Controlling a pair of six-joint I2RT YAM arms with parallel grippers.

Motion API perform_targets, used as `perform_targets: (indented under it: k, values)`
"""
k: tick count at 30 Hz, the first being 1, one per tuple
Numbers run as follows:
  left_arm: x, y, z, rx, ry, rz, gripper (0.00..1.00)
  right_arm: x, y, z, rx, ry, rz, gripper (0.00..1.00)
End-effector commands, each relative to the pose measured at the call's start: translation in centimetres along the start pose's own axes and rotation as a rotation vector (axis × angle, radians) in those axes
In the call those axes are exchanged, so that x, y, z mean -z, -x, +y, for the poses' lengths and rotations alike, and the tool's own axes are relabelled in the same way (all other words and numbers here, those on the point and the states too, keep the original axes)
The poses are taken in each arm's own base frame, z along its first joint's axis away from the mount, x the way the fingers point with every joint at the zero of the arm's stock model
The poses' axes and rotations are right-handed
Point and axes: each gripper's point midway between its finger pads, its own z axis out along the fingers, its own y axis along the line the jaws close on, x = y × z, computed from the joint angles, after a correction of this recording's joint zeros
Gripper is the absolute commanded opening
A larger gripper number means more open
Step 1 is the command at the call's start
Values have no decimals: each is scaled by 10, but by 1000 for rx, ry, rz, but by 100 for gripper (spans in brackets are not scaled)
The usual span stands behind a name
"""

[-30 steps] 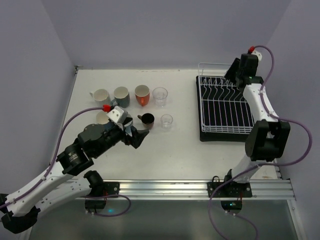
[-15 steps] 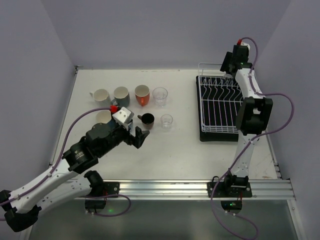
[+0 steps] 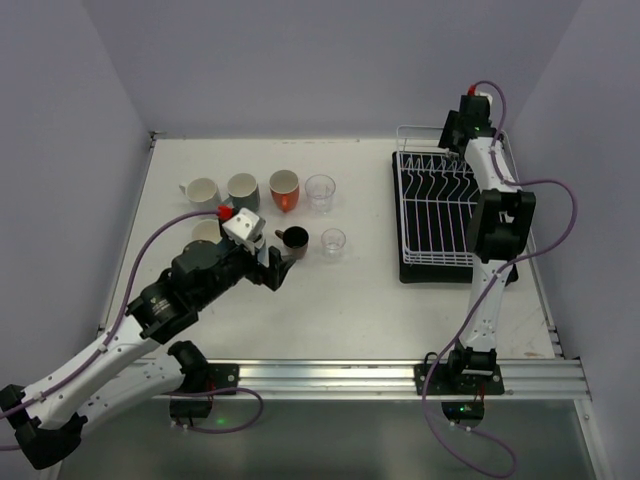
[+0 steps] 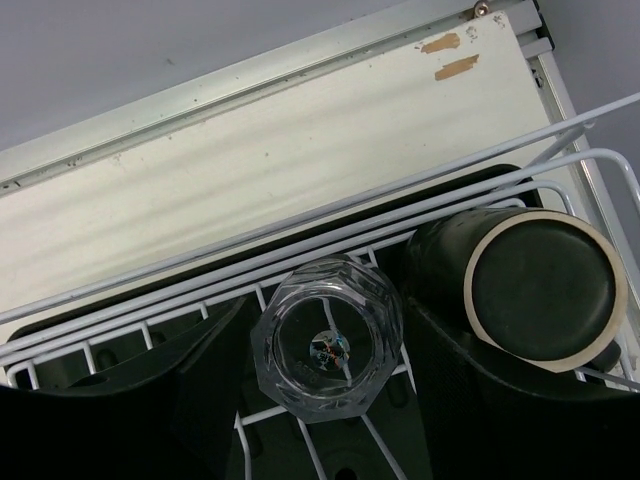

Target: Unload the cups from the dish rack

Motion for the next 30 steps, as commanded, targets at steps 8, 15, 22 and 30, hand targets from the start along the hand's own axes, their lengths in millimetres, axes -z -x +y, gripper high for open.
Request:
perform_targets:
  k: [8,15,22,30]
  values:
    - [-8,2,5,-12,-8,-9,100,12,22,-1,2,8,-74,36]
    - [-10,3,11,4,-3,-7,100,65,76,12,-41,96,-247,26]
    - [-17,3,2,14,-62,16,99,164,113,27,-111,240,-402,25]
    - [-17,31,-36,140,-246,-45,99,284,27,79,-350,619,-350,26]
